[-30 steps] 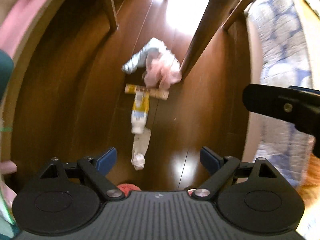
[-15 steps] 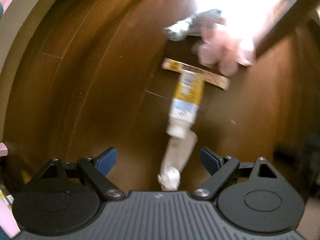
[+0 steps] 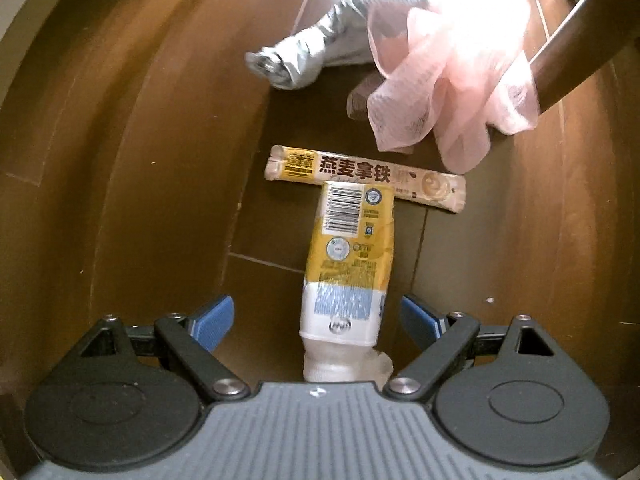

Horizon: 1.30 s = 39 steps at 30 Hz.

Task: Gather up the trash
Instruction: 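Grasp the yellow yogurt drink carton with left tool while right grasps white tissue, then lift the yogurt carton and tissue up over the wastebasket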

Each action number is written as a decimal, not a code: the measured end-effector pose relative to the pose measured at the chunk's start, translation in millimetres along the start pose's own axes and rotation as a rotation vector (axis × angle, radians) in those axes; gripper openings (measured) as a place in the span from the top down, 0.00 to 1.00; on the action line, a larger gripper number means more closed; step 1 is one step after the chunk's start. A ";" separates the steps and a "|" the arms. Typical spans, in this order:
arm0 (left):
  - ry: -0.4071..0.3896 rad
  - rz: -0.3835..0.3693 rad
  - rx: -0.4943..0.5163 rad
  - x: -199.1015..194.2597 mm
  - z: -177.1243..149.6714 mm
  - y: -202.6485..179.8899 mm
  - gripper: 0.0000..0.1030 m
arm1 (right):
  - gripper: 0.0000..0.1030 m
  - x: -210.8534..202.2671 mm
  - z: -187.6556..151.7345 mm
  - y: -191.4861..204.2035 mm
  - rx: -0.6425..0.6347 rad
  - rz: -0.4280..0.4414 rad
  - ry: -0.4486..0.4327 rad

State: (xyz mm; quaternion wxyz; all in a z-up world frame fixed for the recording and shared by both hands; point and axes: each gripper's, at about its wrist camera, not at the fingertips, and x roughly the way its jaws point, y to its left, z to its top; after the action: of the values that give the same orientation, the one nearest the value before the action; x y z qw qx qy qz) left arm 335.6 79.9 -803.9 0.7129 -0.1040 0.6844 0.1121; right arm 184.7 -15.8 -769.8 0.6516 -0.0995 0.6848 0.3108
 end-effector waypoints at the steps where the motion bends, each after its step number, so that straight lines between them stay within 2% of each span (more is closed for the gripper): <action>1: 0.005 -0.006 0.002 7.1 1.2 -1.7 0.12 | 0.11 7.3 0.6 3.0 -0.003 -0.006 0.004; 5: 0.033 -0.022 0.023 27.3 2.7 -6.3 0.12 | 0.14 24.0 -2.2 9.6 0.044 0.000 0.011; 6: 0.041 -0.017 0.026 31.5 2.7 -6.4 0.12 | 0.16 26.0 -3.5 9.3 0.051 -0.004 0.016; 9: 0.064 -0.070 0.020 41.2 6.0 -3.6 0.12 | 0.24 32.9 -3.9 10.7 0.051 0.016 0.032; 11: 0.062 -0.058 0.036 44.9 8.5 -4.0 0.13 | 0.28 38.4 -4.9 12.6 0.045 0.002 0.035; 12: 0.065 -0.051 0.039 46.4 9.3 -3.9 0.14 | 0.34 39.9 -4.7 12.7 0.048 0.004 0.041; 13: 0.068 -0.053 0.036 47.2 9.7 -3.6 0.16 | 0.39 40.8 -4.3 12.7 0.052 0.008 0.044; 14: 0.073 -0.058 0.029 47.8 10.1 -2.9 0.25 | 0.41 42.4 -4.1 12.3 0.061 0.012 0.044; 17: 0.094 -0.076 0.004 50.6 12.6 -1.1 0.40 | 0.50 41.5 -3.4 9.4 0.073 0.021 0.042; 18: 0.097 -0.077 0.002 51.0 13.0 -1.2 0.48 | 0.57 39.1 -3.3 7.3 0.073 0.025 0.044; 19: 0.102 -0.078 -0.001 51.0 13.8 -2.5 0.48 | 0.65 36.5 -3.1 3.7 0.075 0.033 0.047; 22: 0.102 -0.075 -0.012 46.2 17.1 1.9 0.48 | 0.74 29.8 -1.5 -3.1 0.093 0.052 0.045; 29: 0.119 -0.057 -0.045 24.4 5.8 5.8 0.49 | 0.78 -4.7 3.5 -14.5 0.158 0.033 0.023; 34: 0.131 -0.056 -0.081 -10.8 0.3 3.7 0.49 | 0.79 -61.7 7.1 -29.1 0.174 0.000 -0.013; 39: 0.107 -0.061 -0.092 -72.4 -6.2 -1.4 0.49 | 0.79 -134.0 15.8 -41.1 0.114 -0.061 -0.049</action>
State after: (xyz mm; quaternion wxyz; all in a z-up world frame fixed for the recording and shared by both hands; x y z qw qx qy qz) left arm 327.3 75.4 -731.8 0.6727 -0.1635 0.7122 0.1159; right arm 237.6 -75.4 -653.5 0.6818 -0.0756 0.6819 0.2538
